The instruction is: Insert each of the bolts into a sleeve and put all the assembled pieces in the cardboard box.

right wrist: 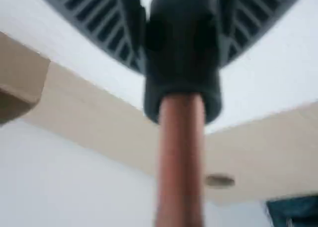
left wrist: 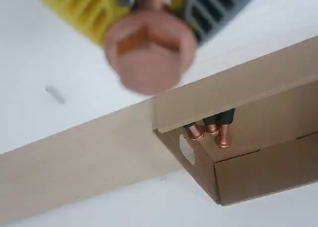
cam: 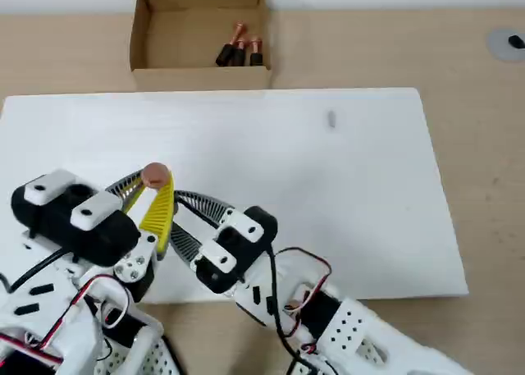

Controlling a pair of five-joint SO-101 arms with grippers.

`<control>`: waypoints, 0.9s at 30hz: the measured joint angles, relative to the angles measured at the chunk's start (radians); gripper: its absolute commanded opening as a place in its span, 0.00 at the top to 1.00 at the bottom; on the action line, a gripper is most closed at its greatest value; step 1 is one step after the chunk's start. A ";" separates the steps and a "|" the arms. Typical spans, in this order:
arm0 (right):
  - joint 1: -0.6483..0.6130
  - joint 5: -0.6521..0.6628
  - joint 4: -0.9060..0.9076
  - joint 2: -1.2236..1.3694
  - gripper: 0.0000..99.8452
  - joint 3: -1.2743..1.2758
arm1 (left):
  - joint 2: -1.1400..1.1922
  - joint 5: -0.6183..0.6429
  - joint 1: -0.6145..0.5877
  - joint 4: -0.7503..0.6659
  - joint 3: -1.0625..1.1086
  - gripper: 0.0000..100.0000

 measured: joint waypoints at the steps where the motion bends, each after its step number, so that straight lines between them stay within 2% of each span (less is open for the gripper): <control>1: 0.000 0.000 0.000 0.000 0.99 -0.009 | 0.000 0.000 0.000 0.000 0.000 0.99; 12: -0.002 0.000 0.000 0.000 0.99 -0.015 | 0.000 -0.003 0.000 0.000 0.000 0.99; 19: -0.002 0.000 0.000 0.000 0.99 -0.015 | 0.000 -0.002 0.000 0.025 0.000 0.84; 27: -0.002 0.000 0.000 0.000 0.99 -0.015 | -0.015 0.000 0.000 0.048 0.000 0.83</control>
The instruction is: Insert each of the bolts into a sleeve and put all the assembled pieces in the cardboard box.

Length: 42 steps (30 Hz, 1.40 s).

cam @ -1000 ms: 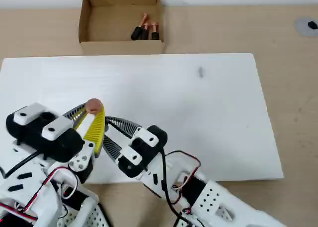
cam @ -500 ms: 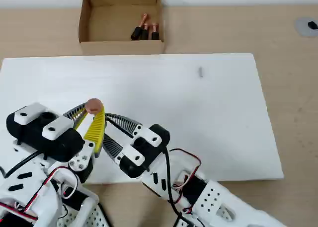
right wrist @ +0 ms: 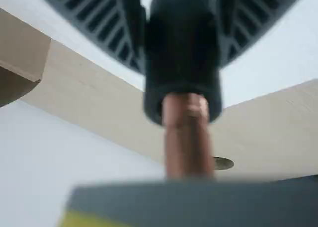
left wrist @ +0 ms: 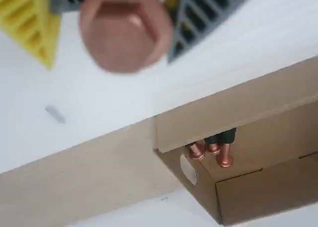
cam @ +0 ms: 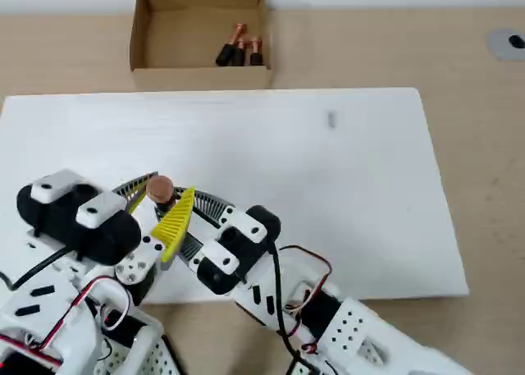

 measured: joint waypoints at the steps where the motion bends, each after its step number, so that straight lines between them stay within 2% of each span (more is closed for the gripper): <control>1: 0.000 0.000 0.000 0.000 0.99 0.000 | -0.014 0.000 0.000 0.000 0.000 0.83; 4: 0.000 0.000 0.000 0.000 0.99 0.000 | -0.048 -0.005 -0.003 -0.002 0.031 0.83; 11: 0.000 0.000 0.005 0.006 0.99 0.003 | -0.104 -0.051 -0.126 -0.002 0.104 0.83; 19: 0.002 0.000 0.005 0.008 0.99 0.000 | -0.127 -0.054 -0.140 -0.002 0.112 0.83; 22: 0.032 0.000 0.005 0.009 0.99 0.000 | -0.127 -0.005 -0.141 -0.002 0.110 0.83; 26: 0.106 0.000 0.031 0.009 0.99 0.000 | -0.112 0.095 -0.141 0.009 0.025 0.83; 30: 0.180 0.000 0.035 0.041 0.99 -0.031 | -0.025 0.110 -0.141 0.068 -0.172 0.83; 36: 0.318 0.000 0.035 0.287 0.99 -0.259 | 0.224 0.115 -0.153 0.212 -0.511 0.83; 39: 0.368 0.000 0.035 0.473 0.99 -0.428 | 0.308 0.115 -0.221 0.222 -0.539 0.83; 42: 0.414 0.000 0.035 0.664 0.99 -0.608 | 0.336 0.115 -0.327 0.164 -0.453 0.83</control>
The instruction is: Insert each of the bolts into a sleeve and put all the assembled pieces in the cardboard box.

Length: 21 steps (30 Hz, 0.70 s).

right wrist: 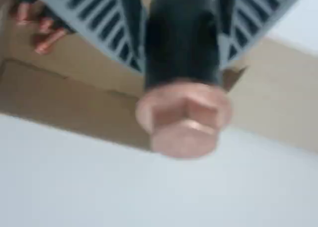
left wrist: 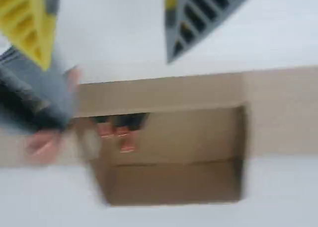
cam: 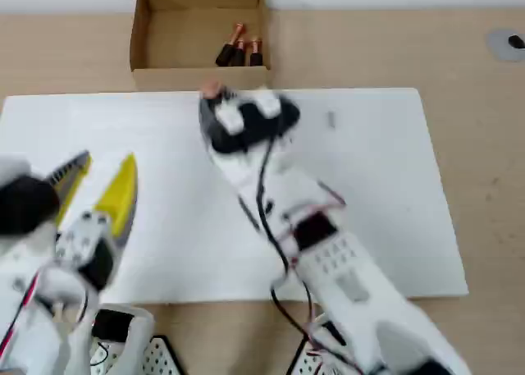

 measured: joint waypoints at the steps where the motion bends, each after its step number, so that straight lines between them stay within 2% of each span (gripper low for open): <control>1: 0.018 0.000 -0.006 0.066 0.99 -0.060 | 0.003 0.000 -0.043 -0.032 0.057 0.83; 6: 0.117 0.000 -0.075 0.416 0.99 -0.339 | 0.028 0.003 -0.272 -0.253 0.405 0.83; 9: 0.158 0.000 -0.081 0.624 0.99 -0.508 | 0.028 0.005 -0.341 -0.328 0.525 0.83; 21: 0.186 0.000 -0.081 1.364 0.99 -1.257 | -0.095 0.005 -0.311 -0.353 0.738 0.83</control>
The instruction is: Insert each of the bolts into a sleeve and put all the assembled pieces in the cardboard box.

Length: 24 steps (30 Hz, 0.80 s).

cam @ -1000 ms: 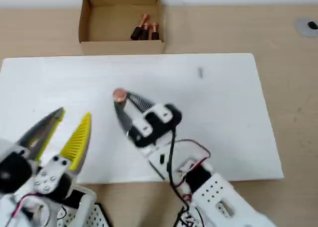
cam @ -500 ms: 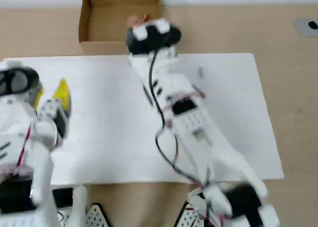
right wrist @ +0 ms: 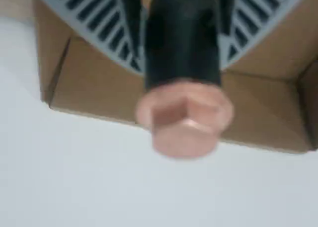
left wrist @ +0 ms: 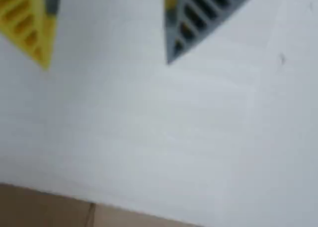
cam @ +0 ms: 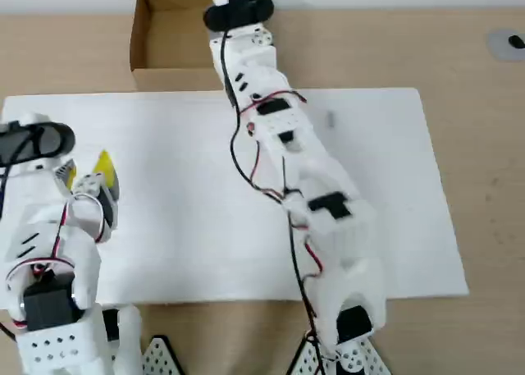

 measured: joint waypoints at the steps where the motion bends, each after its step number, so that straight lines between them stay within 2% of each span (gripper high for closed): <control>1: 0.000 0.000 0.009 0.051 0.99 -0.064 | -0.011 0.000 0.000 0.000 0.011 0.83; 9: 0.012 0.000 0.192 0.402 0.99 -0.531 | -0.087 0.000 0.000 0.000 0.089 0.83; 19: 0.066 0.003 0.351 0.651 0.99 -0.868 | -0.110 -0.002 0.005 0.034 0.117 0.83; 24: 0.071 0.003 0.451 0.704 0.90 -0.991 | -0.110 0.000 0.005 0.071 0.117 0.83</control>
